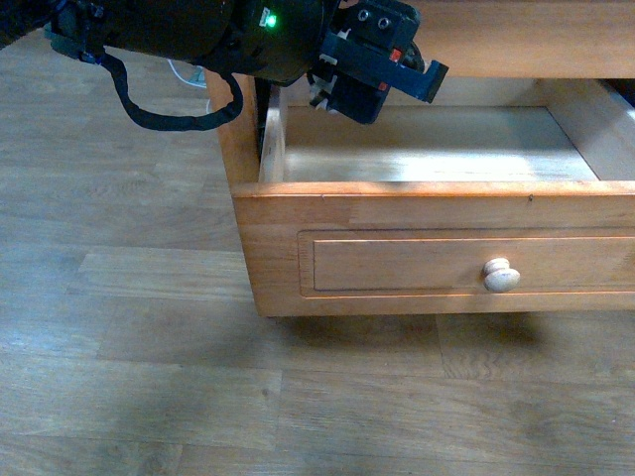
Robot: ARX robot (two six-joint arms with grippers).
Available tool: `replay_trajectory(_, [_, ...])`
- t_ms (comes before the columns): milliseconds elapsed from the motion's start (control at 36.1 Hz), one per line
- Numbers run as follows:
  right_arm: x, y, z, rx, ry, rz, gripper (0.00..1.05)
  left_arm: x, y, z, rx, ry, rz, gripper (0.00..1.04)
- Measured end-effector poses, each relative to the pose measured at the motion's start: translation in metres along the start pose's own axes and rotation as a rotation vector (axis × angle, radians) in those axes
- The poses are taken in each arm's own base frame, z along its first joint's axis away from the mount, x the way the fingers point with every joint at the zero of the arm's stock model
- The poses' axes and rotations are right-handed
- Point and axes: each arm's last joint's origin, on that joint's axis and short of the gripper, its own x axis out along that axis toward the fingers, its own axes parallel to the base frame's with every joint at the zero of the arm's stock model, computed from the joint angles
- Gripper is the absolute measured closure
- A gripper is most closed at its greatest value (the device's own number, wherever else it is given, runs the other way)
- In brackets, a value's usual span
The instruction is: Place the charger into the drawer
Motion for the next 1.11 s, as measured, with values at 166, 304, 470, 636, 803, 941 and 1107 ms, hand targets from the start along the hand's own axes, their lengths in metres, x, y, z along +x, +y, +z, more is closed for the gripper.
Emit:
replay_trajectory(166, [0.0, 0.0, 0.0, 0.0, 0.0, 0.0, 0.09, -0.007, 0.003, 0.01, 0.001, -0.045, 0.033, 0.25])
replay_trajectory(304, [0.0, 0.0, 0.0, 0.0, 0.0, 0.0, 0.09, -0.037, 0.008, 0.031, -0.011, -0.126, 0.065, 0.05])
replay_trajectory(470, [0.0, 0.0, 0.0, 0.0, 0.0, 0.0, 0.09, -0.084, 0.025, 0.055, -0.016, -0.222, 0.166, 0.06])
replay_trajectory(636, [0.0, 0.0, 0.0, 0.0, 0.0, 0.0, 0.09, -0.146, 0.028, 0.052, -0.023, -0.279, 0.234, 0.06])
replay_trajectory(803, [0.0, 0.0, 0.0, 0.0, 0.0, 0.0, 0.09, -0.199, 0.02, 0.033, -0.053, -0.297, 0.285, 0.06])
replay_trajectory(941, [0.0, 0.0, 0.0, 0.0, 0.0, 0.0, 0.09, -0.244, 0.023, -0.009, -0.188, -0.285, 0.399, 0.06])
replay_trajectory(1107, [0.0, 0.0, 0.0, 0.0, 0.0, 0.001, 0.09, -0.257, 0.026, -0.032, -0.256, -0.267, 0.484, 0.06])
